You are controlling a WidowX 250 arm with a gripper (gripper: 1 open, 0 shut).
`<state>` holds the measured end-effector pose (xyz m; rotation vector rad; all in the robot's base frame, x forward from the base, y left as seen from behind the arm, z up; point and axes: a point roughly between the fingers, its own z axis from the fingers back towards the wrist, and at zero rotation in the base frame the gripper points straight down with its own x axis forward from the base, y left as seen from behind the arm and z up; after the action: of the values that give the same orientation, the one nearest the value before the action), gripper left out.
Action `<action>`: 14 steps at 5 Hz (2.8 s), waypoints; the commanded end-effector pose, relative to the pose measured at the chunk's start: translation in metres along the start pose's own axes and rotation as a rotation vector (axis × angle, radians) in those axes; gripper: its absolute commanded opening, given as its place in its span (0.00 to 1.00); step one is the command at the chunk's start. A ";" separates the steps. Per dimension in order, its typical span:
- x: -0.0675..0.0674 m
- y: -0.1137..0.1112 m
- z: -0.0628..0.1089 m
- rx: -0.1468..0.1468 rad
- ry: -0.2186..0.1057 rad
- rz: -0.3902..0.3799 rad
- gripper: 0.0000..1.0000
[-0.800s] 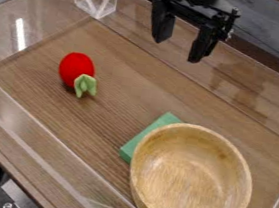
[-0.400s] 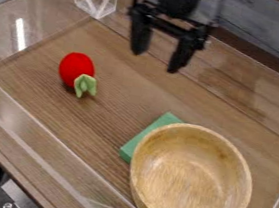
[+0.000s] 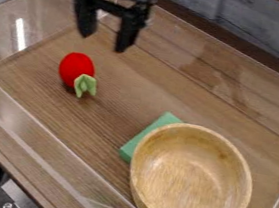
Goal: Move the red fruit to the right
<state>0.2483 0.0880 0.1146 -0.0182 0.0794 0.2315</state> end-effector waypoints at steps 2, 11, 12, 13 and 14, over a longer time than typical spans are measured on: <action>0.006 0.021 -0.018 0.007 -0.116 0.009 1.00; 0.043 0.027 -0.050 -0.038 -0.163 0.111 1.00; 0.040 0.026 -0.053 -0.037 -0.162 0.103 1.00; 0.038 0.029 -0.052 -0.038 -0.162 0.105 1.00; 0.035 0.030 -0.042 -0.038 -0.162 0.114 1.00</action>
<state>0.2670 0.1176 0.0507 -0.0538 -0.0230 0.3363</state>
